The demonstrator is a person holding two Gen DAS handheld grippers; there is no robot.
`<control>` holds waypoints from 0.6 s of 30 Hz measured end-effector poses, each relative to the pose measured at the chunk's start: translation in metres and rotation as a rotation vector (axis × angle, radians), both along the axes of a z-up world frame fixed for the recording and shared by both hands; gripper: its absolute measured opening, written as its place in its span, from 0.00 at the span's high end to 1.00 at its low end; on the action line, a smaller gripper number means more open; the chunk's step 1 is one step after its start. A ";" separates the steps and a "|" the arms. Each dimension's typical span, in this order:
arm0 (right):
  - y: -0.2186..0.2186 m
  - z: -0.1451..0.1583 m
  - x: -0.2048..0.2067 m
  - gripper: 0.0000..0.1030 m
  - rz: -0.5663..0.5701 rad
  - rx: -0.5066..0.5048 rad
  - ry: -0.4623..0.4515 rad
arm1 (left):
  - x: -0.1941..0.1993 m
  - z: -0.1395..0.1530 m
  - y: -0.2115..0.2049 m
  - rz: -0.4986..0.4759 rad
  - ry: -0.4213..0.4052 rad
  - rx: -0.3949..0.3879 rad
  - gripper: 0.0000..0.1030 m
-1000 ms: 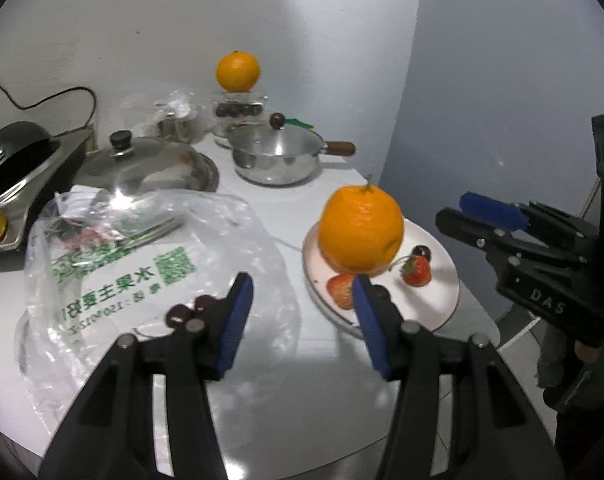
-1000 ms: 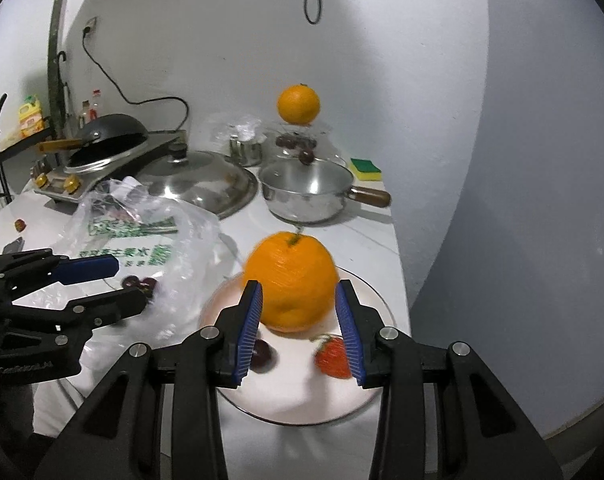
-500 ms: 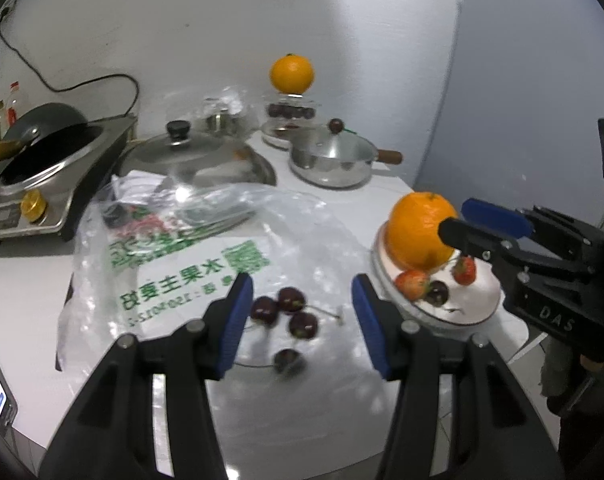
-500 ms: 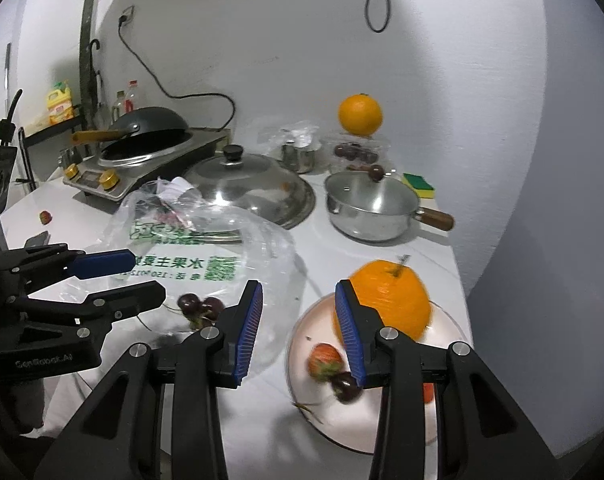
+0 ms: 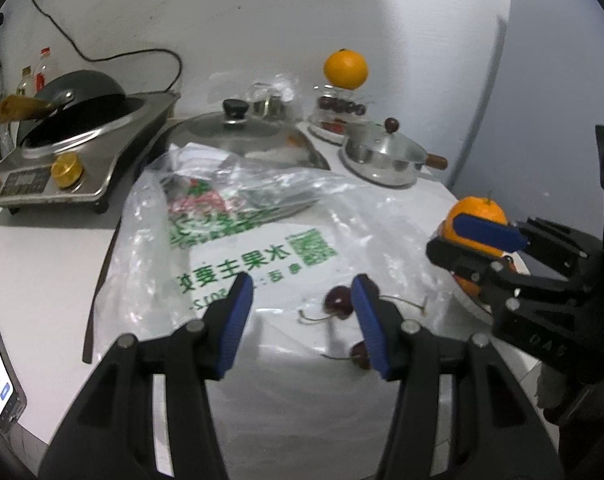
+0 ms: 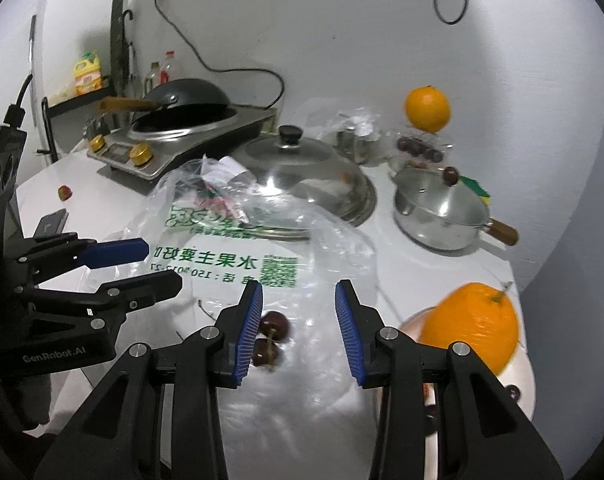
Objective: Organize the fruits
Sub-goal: 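Move both open grippers back over the plastic bag of cherries, then close the right gripper on a dark red cherry in the bag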
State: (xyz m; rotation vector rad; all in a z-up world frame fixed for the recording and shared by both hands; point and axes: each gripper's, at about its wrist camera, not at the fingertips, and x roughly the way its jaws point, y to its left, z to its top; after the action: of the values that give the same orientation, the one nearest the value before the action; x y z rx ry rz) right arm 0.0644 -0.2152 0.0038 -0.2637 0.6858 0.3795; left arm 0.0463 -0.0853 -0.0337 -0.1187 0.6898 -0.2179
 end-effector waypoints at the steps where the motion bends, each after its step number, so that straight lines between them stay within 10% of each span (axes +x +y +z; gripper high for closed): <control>1: 0.004 -0.004 0.002 0.61 0.004 -0.003 0.010 | 0.001 -0.002 0.003 0.005 0.002 -0.003 0.48; 18: 0.018 -0.052 0.027 0.62 0.023 -0.037 0.140 | 0.016 -0.020 0.014 0.020 0.043 -0.018 0.48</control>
State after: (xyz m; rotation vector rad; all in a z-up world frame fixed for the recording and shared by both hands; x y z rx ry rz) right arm 0.0916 -0.1971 -0.0482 -0.2818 0.8282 0.4100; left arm 0.0619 -0.0712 -0.0533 -0.1482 0.7290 -0.2026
